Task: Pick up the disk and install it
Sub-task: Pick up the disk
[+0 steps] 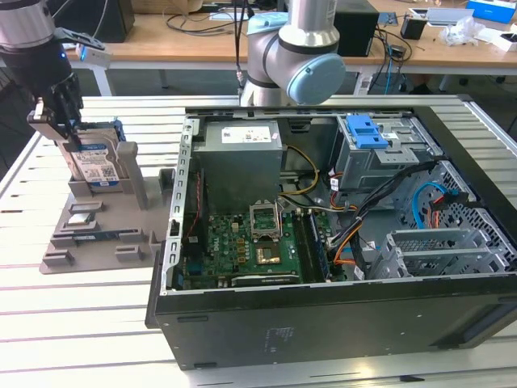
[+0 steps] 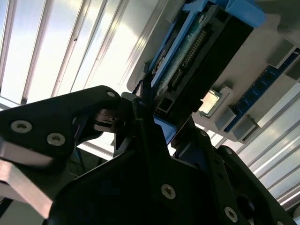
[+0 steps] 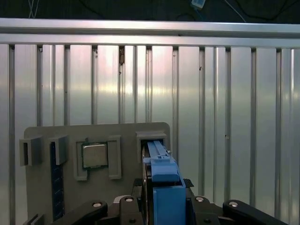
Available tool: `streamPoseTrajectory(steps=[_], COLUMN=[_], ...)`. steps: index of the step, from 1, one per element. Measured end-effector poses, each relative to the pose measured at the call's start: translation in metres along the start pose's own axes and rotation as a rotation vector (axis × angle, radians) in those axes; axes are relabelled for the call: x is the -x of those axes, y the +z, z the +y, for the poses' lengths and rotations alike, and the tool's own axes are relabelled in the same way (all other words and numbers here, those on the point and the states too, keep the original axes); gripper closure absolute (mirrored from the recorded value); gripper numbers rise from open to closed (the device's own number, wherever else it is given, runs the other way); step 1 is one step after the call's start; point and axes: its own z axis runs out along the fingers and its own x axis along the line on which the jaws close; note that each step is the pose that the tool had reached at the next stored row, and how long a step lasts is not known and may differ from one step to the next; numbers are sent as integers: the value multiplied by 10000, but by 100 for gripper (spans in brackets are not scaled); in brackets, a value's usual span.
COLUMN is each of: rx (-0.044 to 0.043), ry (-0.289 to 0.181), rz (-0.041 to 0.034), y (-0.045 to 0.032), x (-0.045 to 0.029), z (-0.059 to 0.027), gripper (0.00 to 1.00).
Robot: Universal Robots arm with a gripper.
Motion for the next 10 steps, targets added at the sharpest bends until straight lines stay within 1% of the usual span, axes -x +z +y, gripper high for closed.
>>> streamPoseTrajectory(steps=[7,8,9,10], rx=[0,-1,0,0], ry=[0,0,0,0], rz=[1,-1,0,0], y=[15,17,17,17], x=[0,0,0,0], z=[0,0,0,0], gripper=[58,59,63,63])
